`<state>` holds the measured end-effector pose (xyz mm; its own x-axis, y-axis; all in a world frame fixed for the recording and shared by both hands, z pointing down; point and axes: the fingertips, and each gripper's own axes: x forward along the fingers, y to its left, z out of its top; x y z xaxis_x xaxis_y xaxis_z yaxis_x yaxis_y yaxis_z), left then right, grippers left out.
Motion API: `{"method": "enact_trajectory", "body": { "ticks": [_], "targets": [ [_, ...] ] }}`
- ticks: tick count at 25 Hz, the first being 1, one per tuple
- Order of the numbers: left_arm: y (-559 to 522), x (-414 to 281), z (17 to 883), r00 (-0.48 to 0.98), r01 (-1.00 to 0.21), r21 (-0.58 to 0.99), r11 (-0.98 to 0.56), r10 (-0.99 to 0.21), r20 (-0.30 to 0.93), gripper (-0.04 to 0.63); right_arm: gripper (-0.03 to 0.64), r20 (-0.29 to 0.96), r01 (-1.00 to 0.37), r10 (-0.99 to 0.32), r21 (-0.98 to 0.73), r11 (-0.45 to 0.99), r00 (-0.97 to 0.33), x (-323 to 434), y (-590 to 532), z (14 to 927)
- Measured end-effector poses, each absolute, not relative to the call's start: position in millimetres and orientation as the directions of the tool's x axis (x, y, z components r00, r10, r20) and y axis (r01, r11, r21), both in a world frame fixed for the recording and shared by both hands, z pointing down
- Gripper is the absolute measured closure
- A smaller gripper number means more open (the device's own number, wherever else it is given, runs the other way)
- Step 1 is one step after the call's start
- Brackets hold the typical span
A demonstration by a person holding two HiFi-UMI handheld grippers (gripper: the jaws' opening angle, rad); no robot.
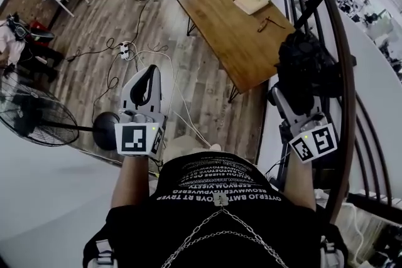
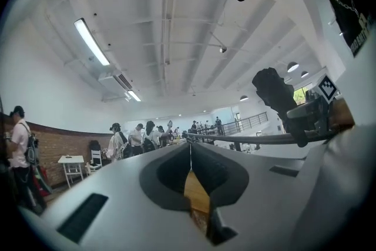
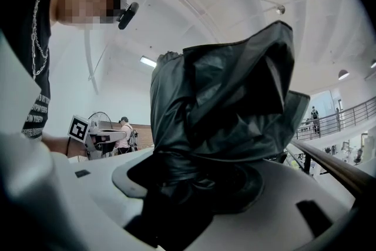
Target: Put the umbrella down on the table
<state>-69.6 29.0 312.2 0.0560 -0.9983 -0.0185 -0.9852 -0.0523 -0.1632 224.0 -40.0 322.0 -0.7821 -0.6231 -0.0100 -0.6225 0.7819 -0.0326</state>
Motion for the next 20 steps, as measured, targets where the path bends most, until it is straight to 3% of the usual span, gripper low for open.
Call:
{"method": "enact_trajectory", "body": {
  "ticks": [4,16,20],
  "targets": [
    [26,-71,324,0.056,-0.98,-0.19,-0.057,-0.998,0.006,0.566,0.344,0.009,-0.604,-0.604,-0.052,0.795,-0.797,211,-52,332],
    [-37,-100,316,0.07,-0.98,-0.192,-0.052,-0.994,-0.086,0.566,0.344,0.011,-0.597,-0.598,-0.081,0.798,-0.801,166,-103,343],
    [-65,-125,318,0.074,-0.978,-0.199,-0.061,-0.996,-0.056,0.566,0.344,0.014,-0.604,-0.605,-0.067,0.794,-0.796,145,-124,340]
  ]
}}
